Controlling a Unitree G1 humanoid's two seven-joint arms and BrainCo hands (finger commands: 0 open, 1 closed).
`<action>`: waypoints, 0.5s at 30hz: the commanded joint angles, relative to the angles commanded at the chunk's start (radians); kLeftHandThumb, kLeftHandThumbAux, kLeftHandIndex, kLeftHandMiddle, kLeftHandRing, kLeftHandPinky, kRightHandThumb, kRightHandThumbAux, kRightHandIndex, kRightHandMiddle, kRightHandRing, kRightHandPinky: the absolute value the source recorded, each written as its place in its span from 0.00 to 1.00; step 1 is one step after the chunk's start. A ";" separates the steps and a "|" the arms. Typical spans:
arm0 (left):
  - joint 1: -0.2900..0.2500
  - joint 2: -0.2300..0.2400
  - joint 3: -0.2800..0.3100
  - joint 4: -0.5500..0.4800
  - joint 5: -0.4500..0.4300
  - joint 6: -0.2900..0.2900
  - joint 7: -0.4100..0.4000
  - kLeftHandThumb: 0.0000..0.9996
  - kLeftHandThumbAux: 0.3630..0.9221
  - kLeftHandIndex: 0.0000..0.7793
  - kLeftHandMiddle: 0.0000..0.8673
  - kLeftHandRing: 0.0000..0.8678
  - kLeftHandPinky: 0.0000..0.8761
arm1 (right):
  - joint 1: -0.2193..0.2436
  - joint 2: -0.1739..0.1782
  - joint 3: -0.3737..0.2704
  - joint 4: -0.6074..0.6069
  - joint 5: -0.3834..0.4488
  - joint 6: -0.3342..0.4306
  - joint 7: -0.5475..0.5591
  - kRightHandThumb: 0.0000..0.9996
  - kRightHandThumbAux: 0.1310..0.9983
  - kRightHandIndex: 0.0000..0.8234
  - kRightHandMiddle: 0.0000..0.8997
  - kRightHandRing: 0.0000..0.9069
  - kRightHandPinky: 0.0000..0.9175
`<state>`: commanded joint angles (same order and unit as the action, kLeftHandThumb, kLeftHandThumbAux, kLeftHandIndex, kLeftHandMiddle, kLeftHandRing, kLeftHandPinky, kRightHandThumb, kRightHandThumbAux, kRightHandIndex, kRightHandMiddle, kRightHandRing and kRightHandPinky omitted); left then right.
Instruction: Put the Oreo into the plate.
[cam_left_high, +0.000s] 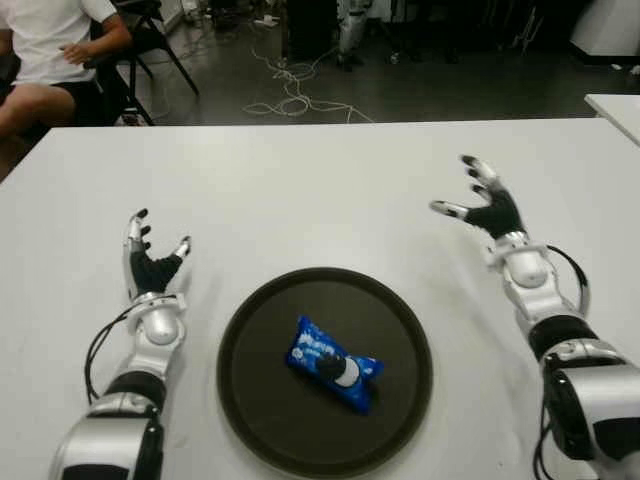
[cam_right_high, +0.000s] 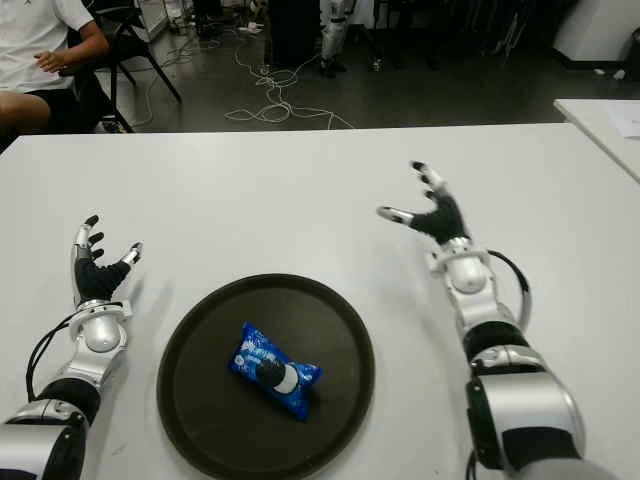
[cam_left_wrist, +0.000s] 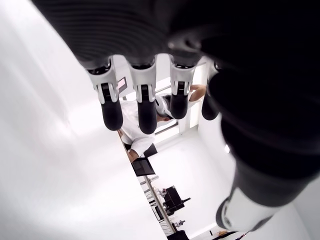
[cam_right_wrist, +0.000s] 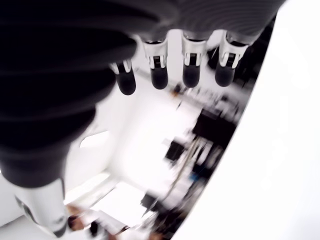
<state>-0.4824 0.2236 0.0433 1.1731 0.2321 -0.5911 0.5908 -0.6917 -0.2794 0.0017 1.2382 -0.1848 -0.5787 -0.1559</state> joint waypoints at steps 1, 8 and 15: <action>0.001 0.000 -0.001 -0.001 0.001 -0.001 0.000 0.22 0.76 0.15 0.12 0.15 0.20 | -0.001 0.000 0.001 0.004 -0.003 0.000 -0.009 0.00 0.66 0.05 0.04 0.00 0.00; 0.006 0.002 0.001 -0.007 -0.008 -0.004 -0.016 0.20 0.77 0.15 0.12 0.14 0.17 | -0.009 0.006 -0.004 0.028 -0.012 0.028 -0.051 0.00 0.65 0.07 0.04 0.01 0.00; 0.005 0.001 0.015 0.000 -0.024 0.002 -0.033 0.23 0.76 0.16 0.11 0.12 0.16 | -0.015 0.019 -0.016 0.048 -0.006 0.070 -0.082 0.00 0.64 0.08 0.05 0.03 0.01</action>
<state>-0.4773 0.2242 0.0583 1.1733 0.2082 -0.5895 0.5574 -0.7064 -0.2607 -0.0138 1.2862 -0.1904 -0.5089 -0.2378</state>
